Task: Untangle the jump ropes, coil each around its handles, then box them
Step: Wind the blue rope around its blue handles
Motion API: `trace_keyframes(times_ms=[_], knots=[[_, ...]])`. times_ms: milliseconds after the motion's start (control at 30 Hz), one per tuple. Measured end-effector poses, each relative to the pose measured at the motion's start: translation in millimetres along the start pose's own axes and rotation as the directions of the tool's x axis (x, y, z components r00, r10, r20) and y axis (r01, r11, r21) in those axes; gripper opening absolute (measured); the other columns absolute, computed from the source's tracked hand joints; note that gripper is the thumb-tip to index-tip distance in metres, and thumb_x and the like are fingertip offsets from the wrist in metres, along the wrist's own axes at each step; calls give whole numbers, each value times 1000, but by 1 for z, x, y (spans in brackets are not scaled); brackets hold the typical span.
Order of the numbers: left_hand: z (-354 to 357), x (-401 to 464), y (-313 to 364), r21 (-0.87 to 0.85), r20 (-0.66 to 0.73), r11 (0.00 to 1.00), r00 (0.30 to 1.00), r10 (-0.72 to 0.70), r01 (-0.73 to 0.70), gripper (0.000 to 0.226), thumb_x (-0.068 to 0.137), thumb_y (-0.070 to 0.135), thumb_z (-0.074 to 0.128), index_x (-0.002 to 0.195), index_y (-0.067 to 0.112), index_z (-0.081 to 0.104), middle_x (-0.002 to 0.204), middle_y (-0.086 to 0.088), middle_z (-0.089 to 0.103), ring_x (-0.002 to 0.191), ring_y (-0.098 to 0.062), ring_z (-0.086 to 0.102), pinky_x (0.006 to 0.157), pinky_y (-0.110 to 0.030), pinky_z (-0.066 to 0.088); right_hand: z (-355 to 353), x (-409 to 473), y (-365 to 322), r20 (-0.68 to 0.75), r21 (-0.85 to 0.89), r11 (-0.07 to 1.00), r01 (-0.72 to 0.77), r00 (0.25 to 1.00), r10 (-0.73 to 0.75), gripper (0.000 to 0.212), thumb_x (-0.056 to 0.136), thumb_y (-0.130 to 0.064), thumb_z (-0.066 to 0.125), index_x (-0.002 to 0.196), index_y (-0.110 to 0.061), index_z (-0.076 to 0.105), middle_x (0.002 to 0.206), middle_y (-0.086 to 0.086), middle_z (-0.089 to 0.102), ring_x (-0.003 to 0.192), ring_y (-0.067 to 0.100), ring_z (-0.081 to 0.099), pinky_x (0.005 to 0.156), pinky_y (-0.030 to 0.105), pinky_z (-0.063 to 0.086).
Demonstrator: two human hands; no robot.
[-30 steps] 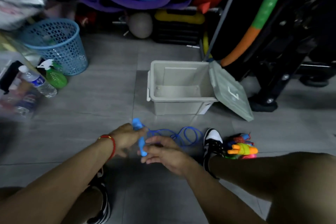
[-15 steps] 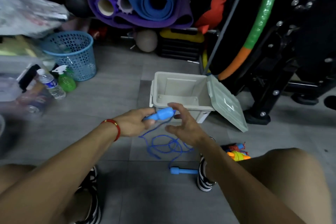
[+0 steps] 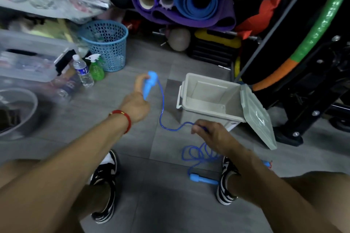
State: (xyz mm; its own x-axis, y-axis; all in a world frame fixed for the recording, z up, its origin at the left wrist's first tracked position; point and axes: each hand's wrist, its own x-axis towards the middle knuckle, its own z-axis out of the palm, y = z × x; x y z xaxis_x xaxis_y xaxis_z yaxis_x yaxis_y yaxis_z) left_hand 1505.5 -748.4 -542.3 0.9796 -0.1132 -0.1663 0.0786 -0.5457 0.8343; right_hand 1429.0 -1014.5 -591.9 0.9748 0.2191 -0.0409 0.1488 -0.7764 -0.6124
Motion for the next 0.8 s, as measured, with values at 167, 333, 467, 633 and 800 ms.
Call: trace_keyframes(times_ms=[167,333,467,633,800], knots=[[36,-27,8,-53,425,997,902,80,-63,33,95,28,64,125,42,62,80,5,55,63,-14,46,50,-21,38,-28,40,-65,83,-183,961,209,977,-197,26,101,-43,51,91,-26,68,75,-8,65,70,13,58,70,28,47],[11,12,-9,85,123,989,986,113,-124,33,95,27,65,62,23,68,67,-2,62,55,-3,50,56,-13,40,-25,31,-45,-12,-191,981,31,999,-34,34,97,-44,59,79,-16,66,65,-3,58,68,20,55,64,31,42],[-39,38,-28,65,-245,994,967,-70,88,22,94,25,65,75,18,72,81,-11,65,76,-24,59,61,-23,40,-15,-17,38,85,-217,940,-261,955,285,30,100,-36,56,74,-23,66,67,0,65,67,20,64,61,24,40],[-54,37,-44,515,-9,822,961,-276,241,38,91,24,66,127,11,66,132,-14,61,122,-30,58,99,-30,44,-25,-46,54,-28,-95,961,-259,966,258,20,101,-30,56,85,-31,68,78,1,68,66,16,65,72,40,53],[6,8,-12,94,242,988,959,-144,125,60,82,21,78,136,38,58,128,-3,60,71,-21,49,50,-23,40,-34,19,-39,13,-237,964,118,993,-118,27,100,-45,50,94,-23,65,83,-4,66,81,20,61,72,36,48]])
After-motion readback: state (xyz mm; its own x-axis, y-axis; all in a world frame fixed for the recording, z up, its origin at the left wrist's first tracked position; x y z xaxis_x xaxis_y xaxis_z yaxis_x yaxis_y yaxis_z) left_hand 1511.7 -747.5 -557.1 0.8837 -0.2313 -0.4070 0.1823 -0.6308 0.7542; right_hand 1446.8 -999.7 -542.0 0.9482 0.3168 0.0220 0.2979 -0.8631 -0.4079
